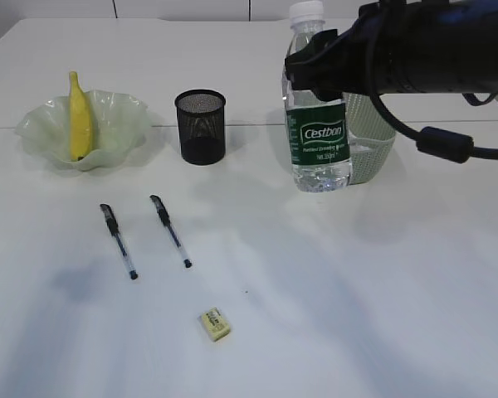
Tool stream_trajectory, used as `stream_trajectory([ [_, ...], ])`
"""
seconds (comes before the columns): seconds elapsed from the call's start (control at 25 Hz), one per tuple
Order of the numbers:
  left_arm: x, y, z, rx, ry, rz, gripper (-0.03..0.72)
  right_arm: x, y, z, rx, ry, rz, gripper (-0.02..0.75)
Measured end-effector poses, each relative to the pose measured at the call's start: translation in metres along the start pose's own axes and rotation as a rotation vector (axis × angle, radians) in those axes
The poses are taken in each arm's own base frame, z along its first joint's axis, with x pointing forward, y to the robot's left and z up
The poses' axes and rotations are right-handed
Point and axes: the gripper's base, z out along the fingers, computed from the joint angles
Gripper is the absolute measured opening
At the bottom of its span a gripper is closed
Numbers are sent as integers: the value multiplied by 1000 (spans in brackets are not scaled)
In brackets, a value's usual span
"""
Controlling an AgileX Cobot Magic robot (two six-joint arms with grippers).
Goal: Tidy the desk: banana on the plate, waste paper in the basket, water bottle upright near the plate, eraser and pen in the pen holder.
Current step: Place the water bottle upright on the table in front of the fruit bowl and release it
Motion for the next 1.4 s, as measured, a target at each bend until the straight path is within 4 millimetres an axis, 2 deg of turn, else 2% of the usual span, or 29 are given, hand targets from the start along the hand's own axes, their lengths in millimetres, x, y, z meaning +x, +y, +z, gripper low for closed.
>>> stream_trajectory([
  [0.52, 0, 0, 0, 0, -3, 0, 381, -2, -2, 4, 29, -46, -34, 337],
  [0.72, 0, 0, 0, 0, -4, 0, 381, -1, -2, 6, 34, -49, 8, 337],
  [1.08, -1, 0, 0, -1, -6, 0, 381, 8, -10, 34, 113, -144, -14, 336],
  [1.4, -1, 0, 0, -1, -6, 0, 381, 20, 4, 63, -44, -297, -92, 336],
])
